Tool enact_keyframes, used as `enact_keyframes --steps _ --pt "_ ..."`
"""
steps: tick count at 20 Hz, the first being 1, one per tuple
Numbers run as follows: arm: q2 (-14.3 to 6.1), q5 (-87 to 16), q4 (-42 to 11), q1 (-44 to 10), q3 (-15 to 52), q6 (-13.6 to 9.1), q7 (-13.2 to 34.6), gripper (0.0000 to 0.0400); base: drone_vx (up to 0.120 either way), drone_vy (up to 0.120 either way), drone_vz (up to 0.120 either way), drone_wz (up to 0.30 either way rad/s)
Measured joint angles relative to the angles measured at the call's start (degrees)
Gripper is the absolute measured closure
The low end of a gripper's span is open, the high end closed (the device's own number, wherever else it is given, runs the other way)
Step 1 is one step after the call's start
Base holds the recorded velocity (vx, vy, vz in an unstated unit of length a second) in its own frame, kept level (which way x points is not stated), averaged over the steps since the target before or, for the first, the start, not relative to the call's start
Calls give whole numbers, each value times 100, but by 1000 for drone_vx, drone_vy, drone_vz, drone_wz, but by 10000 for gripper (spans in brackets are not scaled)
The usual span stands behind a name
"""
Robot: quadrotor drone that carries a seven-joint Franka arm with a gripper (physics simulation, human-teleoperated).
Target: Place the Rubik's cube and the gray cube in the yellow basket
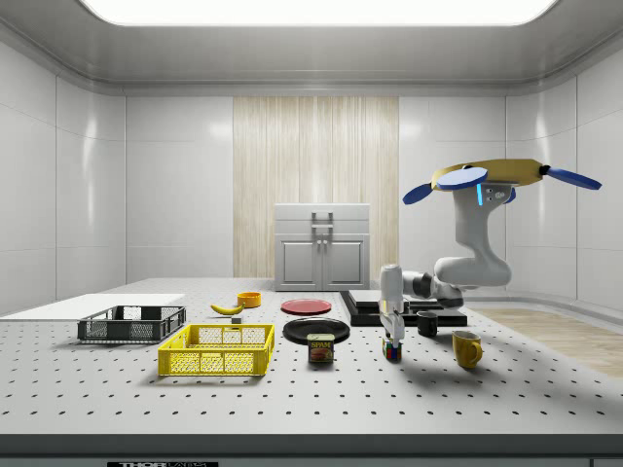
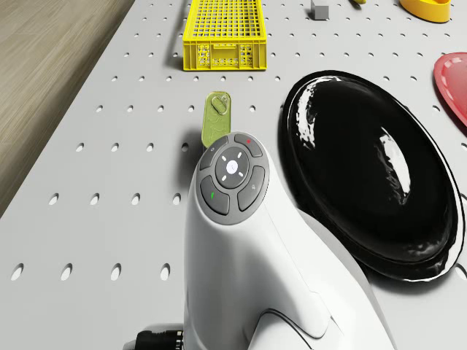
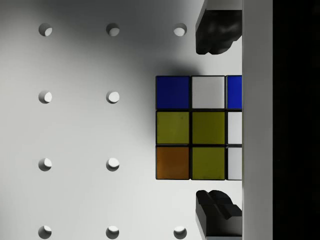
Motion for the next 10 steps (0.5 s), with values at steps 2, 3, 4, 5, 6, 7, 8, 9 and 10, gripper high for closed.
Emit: enact_keyframes --steps 2,3,4,5,6,7,8,9,10 --pt "-76 -112 25 6 -134 114 -13 0 0 0 0 0" --pt "-111 -169 40 7 -201 170 -19 0 0 0 0 0" --pt "-143 -216 52 6 -257 219 -24 0 0 0 0 0" --pt "-171 -254 64 3 -304 262 -26 0 0 0 0 0" --pt "-197 -285 74 0 -341 300 -27 0 0 0 0 0" --pt "-220 -309 83 -4 -372 334 -27 0 0 0 0 0" --pt "-241 -328 91 -8 -396 363 -26 0 0 0 0 0" --pt "-261 -341 97 -13 -415 390 -24 0 0 0 0 0" --pt "-279 -351 103 -18 -430 413 -22 0 0 0 0 0"
